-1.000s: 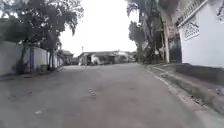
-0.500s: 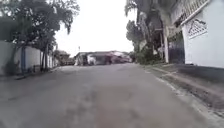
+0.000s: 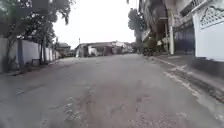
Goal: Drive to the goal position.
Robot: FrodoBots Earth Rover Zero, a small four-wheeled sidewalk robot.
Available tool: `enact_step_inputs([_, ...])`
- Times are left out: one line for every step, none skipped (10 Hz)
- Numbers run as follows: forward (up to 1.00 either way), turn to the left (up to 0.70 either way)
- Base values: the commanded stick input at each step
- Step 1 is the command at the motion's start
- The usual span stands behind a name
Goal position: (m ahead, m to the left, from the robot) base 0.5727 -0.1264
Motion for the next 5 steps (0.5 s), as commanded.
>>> enact_step_inputs([1.00, -0.06])
enact_step_inputs([1.00, -0.08])
enact_step_inputs([1.00, -0.11])
enact_step_inputs([1.00, -0.14])
enact_step_inputs([1.00, -0.17])
